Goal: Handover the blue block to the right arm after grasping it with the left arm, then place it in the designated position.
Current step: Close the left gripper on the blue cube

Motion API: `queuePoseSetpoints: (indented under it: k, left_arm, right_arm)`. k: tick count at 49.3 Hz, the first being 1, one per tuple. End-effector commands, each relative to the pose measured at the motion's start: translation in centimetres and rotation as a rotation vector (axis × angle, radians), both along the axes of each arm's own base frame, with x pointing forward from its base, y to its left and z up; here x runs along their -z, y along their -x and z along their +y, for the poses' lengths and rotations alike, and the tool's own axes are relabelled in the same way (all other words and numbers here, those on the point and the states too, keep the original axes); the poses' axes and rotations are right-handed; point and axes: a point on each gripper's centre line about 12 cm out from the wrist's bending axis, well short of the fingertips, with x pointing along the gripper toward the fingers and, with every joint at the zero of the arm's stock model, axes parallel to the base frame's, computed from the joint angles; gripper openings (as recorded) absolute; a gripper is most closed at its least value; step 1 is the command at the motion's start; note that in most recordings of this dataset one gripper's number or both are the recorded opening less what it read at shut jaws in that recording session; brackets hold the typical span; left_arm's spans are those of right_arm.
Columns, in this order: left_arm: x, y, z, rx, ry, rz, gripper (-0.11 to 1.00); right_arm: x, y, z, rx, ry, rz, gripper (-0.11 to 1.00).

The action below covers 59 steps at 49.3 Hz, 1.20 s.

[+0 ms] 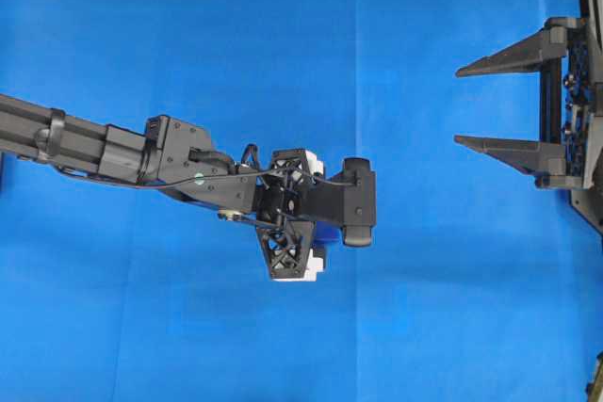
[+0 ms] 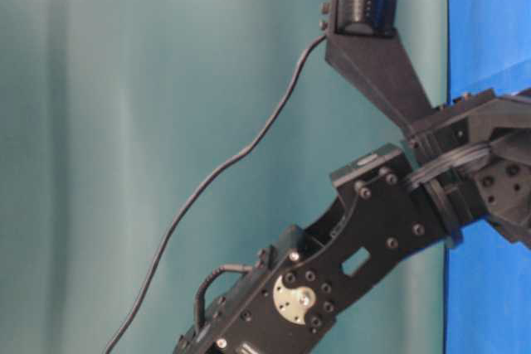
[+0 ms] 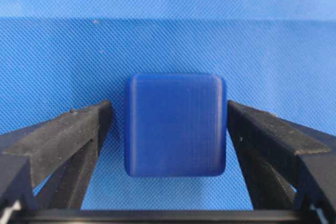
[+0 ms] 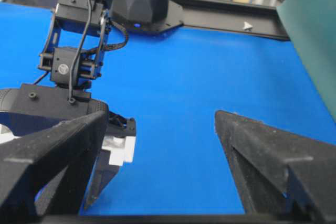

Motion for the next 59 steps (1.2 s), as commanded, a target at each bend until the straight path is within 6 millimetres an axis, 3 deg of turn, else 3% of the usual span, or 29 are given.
queuePoseSetpoints:
  k: [1,9,17,34,43,59]
  left_arm:
    - [-1.1,-0.5,0.1,-0.003,0.004,-0.030,0.91]
    - [-1.1,-0.5,0.1,-0.001,0.001,-0.023,0.85]
    - [-1.1,-0.4,0.1,-0.002,-0.002,0.008,0.47]
    - [-1.8,-0.4,-0.5,0.012,-0.004,0.009,0.48]
    - [-4.8,-0.1,-0.6,0.017,-0.006,0.008,0.48]
    - [-13.2,1.7,-0.1,0.023,-0.004,-0.104,0.48]
  right_arm:
    - [-0.4,-0.2,-0.1,0.002,-0.004,-0.014,0.97]
    - [-0.3,-0.2,-0.1,0.002,-0.004,-0.008,0.97]
    - [-0.3,-0.2,-0.1,0.003,-0.004,-0.009,0.97]
    - [-0.4,-0.3,-0.1,0.002,-0.004,-0.011,0.97]
    - [-0.4,-0.3,-0.1,0.002,-0.004,-0.011,0.97]
    - [-0.4,-0.2,-0.1,0.002,-0.004,-0.008,0.97]
